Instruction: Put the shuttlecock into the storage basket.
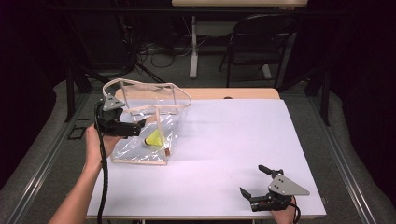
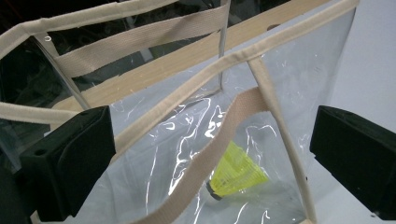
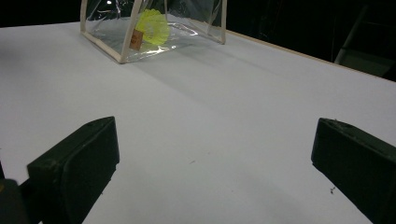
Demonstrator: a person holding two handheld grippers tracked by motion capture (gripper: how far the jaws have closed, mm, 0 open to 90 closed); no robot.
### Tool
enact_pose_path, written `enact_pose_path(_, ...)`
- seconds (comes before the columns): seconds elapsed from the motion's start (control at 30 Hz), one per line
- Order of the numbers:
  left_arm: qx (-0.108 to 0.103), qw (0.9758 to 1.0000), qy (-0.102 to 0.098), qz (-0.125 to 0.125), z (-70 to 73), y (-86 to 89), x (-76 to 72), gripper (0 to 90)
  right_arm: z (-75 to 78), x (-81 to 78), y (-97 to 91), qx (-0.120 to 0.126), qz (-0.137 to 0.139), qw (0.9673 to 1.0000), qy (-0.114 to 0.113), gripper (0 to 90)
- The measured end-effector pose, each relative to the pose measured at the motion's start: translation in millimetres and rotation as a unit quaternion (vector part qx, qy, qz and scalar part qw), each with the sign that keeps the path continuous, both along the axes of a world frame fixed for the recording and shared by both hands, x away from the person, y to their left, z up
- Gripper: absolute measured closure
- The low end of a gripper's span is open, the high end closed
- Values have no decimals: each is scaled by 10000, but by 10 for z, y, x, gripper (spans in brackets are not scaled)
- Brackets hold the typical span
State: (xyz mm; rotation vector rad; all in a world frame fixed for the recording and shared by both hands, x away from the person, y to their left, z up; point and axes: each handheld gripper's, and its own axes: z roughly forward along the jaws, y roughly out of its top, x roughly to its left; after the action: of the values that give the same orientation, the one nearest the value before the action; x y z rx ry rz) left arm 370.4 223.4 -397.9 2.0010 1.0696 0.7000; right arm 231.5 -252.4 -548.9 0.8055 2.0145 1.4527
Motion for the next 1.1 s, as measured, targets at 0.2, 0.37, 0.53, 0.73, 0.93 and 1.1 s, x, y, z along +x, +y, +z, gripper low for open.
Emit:
enact_pose_path(0.2,-40,10000,-46,-54,-85,20,-104,1,-1,-1,17,-41,17,10000,26,4)
enact_pose_path(0.37,-126,9998,-92,-118,-156,50,-196,1,1,-3,34,-53,22,10000,0,4)
enact_pose_path(0.53,-165,9996,-103,-182,-235,34,-282,1,6,-8,52,-83,34,10000,9,4)
enact_pose_path(0.73,-182,9993,-148,-284,-330,-1,-385,1,3,-9,60,-96,31,9999,4,4)
enact_pose_path(0.93,-246,9990,-136,-338,-440,-18,-496,0,3,-11,54,-95,23,10000,3,4)
enact_pose_path(1.1,-370,9982,-222,-423,-534,-13,-600,0,3,-10,55,-106,19,9999,-5,4)
